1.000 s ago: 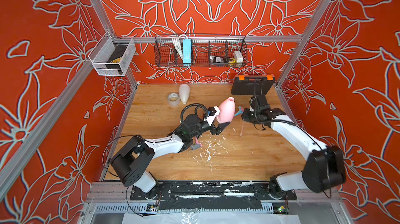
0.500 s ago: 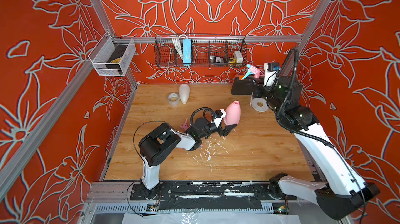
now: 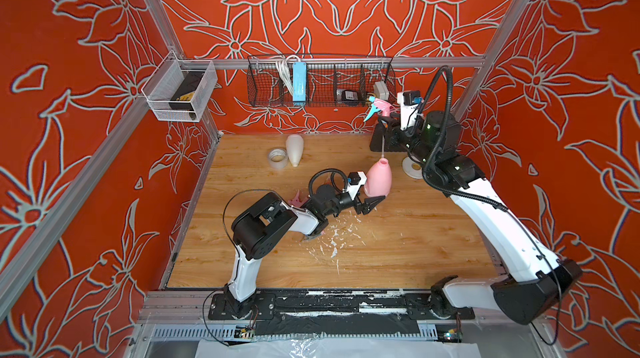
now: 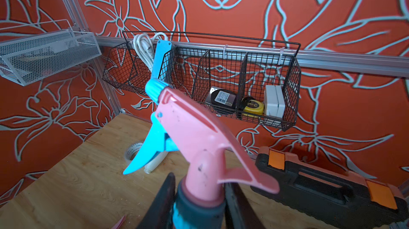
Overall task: Attach spray nozzles to spray bottles
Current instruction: Insert the spray nozzle into the spray bottle.
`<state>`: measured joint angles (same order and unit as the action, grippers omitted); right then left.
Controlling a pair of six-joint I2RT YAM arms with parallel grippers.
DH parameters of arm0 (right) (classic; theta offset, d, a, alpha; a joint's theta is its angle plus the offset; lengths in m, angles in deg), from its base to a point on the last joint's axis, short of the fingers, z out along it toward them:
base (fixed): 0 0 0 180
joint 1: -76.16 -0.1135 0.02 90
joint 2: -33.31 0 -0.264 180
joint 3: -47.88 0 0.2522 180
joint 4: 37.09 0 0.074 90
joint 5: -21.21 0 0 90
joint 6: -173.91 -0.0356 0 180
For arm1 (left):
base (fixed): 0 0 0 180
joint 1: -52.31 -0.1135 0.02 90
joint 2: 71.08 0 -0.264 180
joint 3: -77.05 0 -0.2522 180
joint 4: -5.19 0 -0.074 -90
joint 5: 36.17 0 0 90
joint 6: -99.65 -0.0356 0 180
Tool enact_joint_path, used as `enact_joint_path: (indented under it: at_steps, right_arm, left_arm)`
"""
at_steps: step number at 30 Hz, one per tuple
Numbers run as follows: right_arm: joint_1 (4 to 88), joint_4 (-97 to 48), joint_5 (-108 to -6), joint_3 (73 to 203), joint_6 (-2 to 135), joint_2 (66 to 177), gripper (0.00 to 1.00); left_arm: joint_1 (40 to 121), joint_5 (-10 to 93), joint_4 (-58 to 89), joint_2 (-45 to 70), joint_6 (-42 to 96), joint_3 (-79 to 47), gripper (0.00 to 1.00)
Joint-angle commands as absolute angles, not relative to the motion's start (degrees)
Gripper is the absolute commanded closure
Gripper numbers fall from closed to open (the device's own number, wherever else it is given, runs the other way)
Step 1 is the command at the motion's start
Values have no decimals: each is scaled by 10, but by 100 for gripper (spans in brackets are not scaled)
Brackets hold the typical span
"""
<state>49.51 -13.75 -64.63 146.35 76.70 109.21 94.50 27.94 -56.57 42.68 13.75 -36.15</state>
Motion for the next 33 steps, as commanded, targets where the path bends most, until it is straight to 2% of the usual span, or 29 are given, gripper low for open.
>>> enact_joint_path:
  at_steps: [1, 20, 33]
  right_arm:
    - [491, -170, -629, 1492, 772, 1086, 68]
    - [490, -186, -609, 1469, 783, 1087, 68]
    - [490, -209, -597, 1397, 790, 1057, 68]
  left_arm:
    - [936, 262, -590, 436, 148, -347, 45]
    - [928, 245, -570, 441, 156, -323, 45]
    - [900, 221, -563, 428, 198, -306, 46]
